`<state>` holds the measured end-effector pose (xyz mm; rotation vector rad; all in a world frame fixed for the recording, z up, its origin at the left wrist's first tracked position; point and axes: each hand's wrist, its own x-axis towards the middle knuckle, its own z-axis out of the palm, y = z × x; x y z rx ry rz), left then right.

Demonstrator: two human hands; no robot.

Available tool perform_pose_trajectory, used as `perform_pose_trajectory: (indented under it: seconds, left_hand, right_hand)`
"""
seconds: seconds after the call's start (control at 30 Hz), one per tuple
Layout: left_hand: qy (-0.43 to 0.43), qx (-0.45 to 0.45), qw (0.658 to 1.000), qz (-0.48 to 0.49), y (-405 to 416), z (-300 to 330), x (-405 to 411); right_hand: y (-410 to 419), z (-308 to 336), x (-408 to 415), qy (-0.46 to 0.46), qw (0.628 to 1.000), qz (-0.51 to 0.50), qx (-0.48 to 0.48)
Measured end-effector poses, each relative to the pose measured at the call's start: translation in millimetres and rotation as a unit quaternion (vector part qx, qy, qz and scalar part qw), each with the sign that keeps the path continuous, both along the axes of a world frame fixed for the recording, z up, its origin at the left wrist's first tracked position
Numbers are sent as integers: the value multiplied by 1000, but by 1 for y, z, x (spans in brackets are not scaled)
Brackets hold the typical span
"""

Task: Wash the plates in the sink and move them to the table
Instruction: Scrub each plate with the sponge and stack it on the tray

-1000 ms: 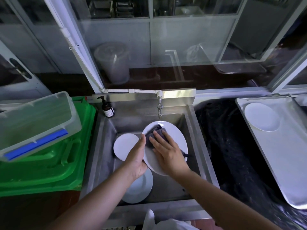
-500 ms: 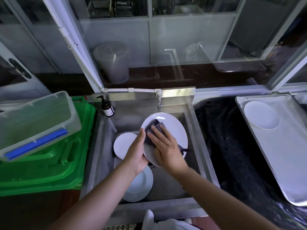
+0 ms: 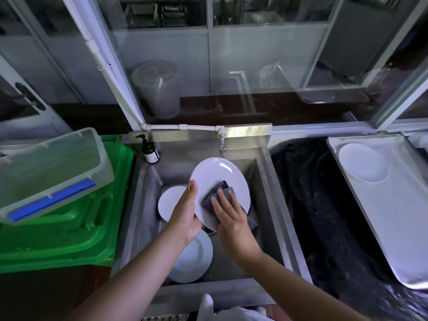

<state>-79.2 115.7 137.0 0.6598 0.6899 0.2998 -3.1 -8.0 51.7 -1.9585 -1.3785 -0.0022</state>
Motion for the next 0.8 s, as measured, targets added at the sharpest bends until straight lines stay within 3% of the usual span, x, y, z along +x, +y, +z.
perform_pose_trajectory:
  seconds: [0.23,0.3,0.4,0.5,0.57,0.7,0.8]
  left_hand:
    - [-15,-43,999,4,10,-17,-11]
    - [-14,-29,999,17,4,-14,-8]
    - [1,-10,999,49,-5,-14,-1]
    - [0,-9,998,54,-2,-19,2]
    - [19,-1,999,48,3,-16,0]
    - [27,-19,999,41,15,-21,-4]
    - [22,-27,999,33,13,-18,-2]
  right_hand:
    - [-27,22,35,-58,991,107,-51]
    - [-27,18,37,6,997,75,-31]
    - [-15,24,12,187,980,-45,-45]
    - [-10,32,-9,233,970,-22,-73]
    - [-15,35,-5,183,976,51,-101]
    - [-27,27,35,-71,980,145,-114]
    - [-19,14,42,-83,985,142,-59]
